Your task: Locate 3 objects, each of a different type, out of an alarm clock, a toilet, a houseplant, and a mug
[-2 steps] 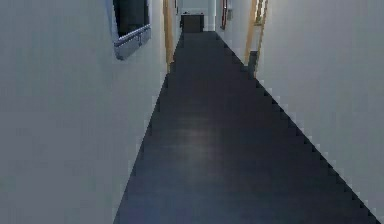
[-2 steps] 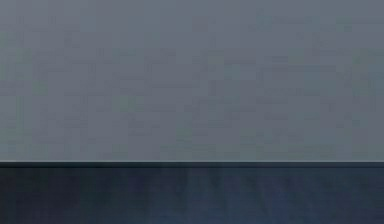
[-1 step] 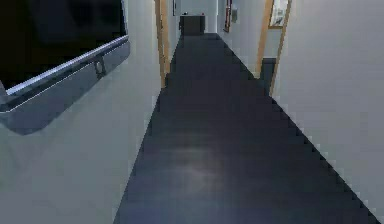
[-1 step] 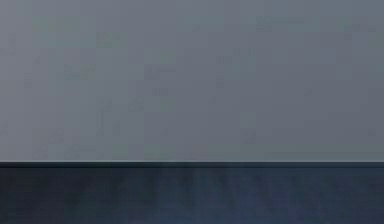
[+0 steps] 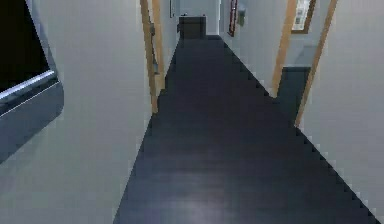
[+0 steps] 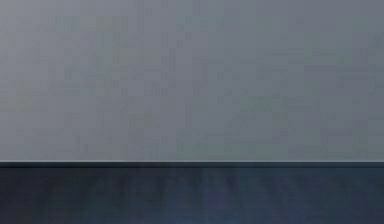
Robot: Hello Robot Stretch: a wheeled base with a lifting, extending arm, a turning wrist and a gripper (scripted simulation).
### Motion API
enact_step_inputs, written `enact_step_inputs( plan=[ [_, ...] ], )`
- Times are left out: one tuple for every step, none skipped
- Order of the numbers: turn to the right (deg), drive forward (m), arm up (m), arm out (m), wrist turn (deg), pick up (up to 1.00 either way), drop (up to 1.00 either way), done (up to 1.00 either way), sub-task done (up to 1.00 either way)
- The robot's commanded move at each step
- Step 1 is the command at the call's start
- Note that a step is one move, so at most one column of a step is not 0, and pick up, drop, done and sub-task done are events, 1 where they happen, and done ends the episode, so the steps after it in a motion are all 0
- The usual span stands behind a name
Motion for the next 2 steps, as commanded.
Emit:
enact_step_inputs(
  plan=[
    [0.0,1.0,0.0,0.0,0.0,0.0,0.0,0.0,0.0],
    [-3.0,0.0,0.0,0.0,0.0,0.0,0.0,0.0,0.0]
  ],
)
